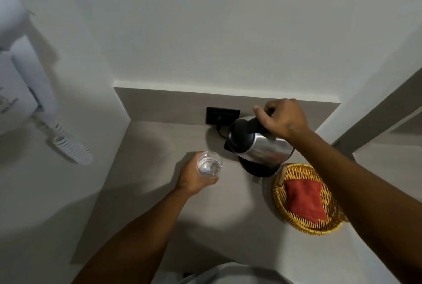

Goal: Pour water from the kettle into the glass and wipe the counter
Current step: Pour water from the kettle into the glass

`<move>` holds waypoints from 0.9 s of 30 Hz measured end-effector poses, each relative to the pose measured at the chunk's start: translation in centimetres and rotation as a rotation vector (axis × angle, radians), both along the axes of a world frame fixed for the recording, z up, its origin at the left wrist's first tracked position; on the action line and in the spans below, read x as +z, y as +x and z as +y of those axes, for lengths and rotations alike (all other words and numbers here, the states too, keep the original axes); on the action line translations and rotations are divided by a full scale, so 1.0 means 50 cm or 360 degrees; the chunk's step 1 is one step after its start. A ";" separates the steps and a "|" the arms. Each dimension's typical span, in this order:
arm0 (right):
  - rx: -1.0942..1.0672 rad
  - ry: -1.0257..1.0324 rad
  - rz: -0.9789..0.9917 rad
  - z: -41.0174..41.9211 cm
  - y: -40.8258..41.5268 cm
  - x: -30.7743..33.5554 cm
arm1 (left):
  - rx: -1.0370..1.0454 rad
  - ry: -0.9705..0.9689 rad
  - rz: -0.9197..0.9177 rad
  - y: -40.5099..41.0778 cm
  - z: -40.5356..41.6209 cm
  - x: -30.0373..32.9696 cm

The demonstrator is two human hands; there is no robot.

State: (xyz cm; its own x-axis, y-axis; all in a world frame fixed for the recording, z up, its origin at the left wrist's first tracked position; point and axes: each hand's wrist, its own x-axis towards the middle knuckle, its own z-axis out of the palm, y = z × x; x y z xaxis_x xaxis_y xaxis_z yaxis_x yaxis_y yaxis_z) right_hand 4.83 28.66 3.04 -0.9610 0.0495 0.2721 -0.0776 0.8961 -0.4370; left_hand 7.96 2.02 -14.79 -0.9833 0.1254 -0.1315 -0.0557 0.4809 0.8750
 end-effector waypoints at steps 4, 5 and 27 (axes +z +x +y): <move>0.0162 0.0326 0.0021 -0.065 -0.003 0.036 | 0.0006 0.0056 0.0011 0.001 -0.002 -0.002; 0.0196 0.0397 0.0039 -0.080 -0.001 0.041 | 0.0002 0.0061 0.0014 0.000 -0.003 -0.006; 0.0644 0.1181 0.0381 -0.208 0.010 0.095 | -0.0016 0.0097 0.0027 -0.001 -0.001 -0.015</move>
State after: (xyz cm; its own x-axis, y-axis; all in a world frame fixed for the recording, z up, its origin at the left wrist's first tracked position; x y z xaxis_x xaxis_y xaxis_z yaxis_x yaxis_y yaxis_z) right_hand 5.32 18.24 7.80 -0.7796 -0.5523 0.2953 -0.4658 0.8265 0.3161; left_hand 7.92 1.96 -15.52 -0.9840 0.1423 -0.1069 -0.0364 0.4272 0.9034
